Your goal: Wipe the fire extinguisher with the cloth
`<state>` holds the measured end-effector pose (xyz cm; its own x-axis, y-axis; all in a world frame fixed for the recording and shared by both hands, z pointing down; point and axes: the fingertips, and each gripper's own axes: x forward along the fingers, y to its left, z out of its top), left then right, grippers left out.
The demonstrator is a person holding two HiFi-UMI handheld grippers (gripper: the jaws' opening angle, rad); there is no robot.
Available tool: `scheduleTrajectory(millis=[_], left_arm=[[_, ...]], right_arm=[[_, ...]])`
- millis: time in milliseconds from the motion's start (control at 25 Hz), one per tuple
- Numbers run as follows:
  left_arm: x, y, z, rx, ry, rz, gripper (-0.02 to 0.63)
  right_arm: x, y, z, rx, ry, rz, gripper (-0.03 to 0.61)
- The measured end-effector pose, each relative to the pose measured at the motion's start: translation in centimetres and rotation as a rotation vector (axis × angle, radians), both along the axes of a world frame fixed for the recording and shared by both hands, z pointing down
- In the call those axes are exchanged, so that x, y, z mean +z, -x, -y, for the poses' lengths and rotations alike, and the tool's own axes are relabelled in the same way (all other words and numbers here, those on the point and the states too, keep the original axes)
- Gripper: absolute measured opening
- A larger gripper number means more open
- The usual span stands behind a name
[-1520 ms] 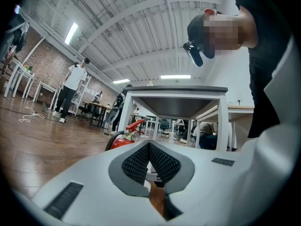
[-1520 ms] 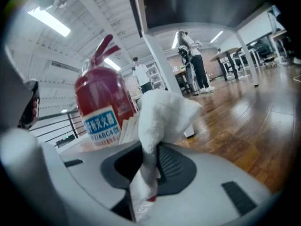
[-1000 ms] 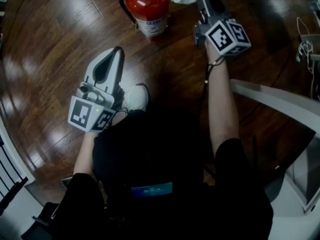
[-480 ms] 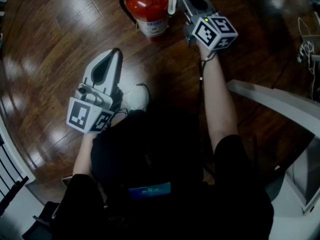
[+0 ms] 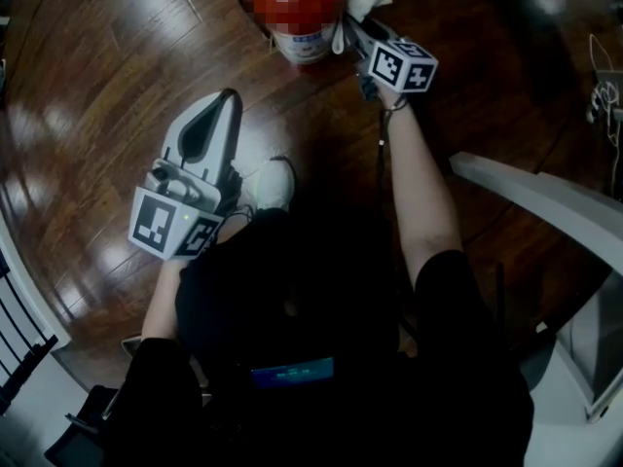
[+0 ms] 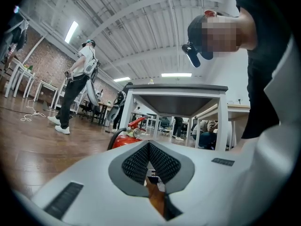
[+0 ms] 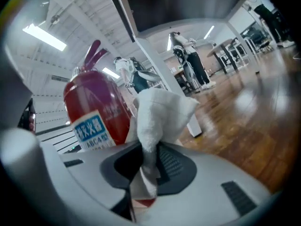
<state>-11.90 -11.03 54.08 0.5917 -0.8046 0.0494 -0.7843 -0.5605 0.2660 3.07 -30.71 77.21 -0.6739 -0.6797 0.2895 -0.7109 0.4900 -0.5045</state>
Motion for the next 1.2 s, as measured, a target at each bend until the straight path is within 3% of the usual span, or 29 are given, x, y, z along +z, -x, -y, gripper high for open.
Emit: scheduleTrajectory(millis=[200,440,640,920,1200], left_arm=[[-0.1,-0.2,0.1,0.004,-0.006,0.008,-0.002],[-0.3,-0.4,-0.1,0.005,-0.013,0.003,-0.002],[-0.4,-0.4,-0.1,-0.003,-0.018,-0.003,-0.002],[-0.6,-0.7,-0.3,-0.004,-0.023,-0.009,-0.002],[-0.7,-0.3,-0.7,-0.009,-0.027,-0.012,-0.002]], right_arm=[[5.1,-0.2,-2.5,-0.004,0.113,-0.039,0.092],[4.8,-0.7,-3.0,-0.004,0.112,-0.05,0.094],[-1.8,-2.1,-3.1,0.059,-0.021,0.062,0.092],[-15.7,-1.6,-5.6,0.072,-0.319,0.226,0.094],[-27.7,1.0,-7.7,0.004,-0.565,0.197,0.094]])
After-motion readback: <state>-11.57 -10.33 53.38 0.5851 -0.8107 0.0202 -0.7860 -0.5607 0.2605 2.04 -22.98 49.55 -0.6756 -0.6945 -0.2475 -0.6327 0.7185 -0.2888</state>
